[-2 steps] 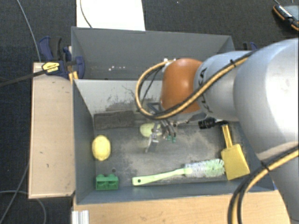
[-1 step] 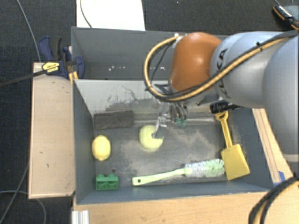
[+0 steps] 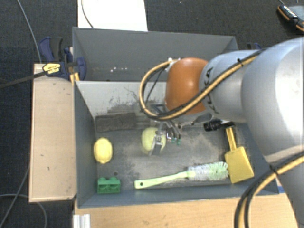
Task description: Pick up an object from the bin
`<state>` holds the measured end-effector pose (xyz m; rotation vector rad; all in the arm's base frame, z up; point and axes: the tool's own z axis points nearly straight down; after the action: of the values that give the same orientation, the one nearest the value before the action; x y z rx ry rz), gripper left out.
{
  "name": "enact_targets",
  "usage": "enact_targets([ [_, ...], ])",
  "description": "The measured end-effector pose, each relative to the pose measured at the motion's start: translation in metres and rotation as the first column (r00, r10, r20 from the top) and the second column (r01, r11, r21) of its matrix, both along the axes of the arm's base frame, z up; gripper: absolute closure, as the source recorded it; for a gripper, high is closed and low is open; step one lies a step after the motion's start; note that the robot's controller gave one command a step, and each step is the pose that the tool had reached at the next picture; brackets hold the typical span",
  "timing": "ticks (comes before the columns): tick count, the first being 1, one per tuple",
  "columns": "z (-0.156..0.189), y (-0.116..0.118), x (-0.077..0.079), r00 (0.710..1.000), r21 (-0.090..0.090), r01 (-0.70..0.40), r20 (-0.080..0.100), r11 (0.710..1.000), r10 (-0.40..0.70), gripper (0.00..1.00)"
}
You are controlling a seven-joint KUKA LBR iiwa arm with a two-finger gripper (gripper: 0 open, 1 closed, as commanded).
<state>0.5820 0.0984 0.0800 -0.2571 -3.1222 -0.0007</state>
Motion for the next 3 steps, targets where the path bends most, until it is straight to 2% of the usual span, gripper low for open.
enact_targets([
  [1, -0.0087, -0.0046, 0.0069, 0.996, 0.000, -0.085, 0.023, 0.996, 0.085, 0.00],
  [2, 0.0006, 0.0000, 0.0014, 1.000, 0.001, -0.005, 0.005, 1.000, 0.005, 1.00],
  [3, 0.0006, 0.0000, 0.0014, 1.000, 0.001, -0.004, 0.005, 1.000, 0.004, 1.00],
])
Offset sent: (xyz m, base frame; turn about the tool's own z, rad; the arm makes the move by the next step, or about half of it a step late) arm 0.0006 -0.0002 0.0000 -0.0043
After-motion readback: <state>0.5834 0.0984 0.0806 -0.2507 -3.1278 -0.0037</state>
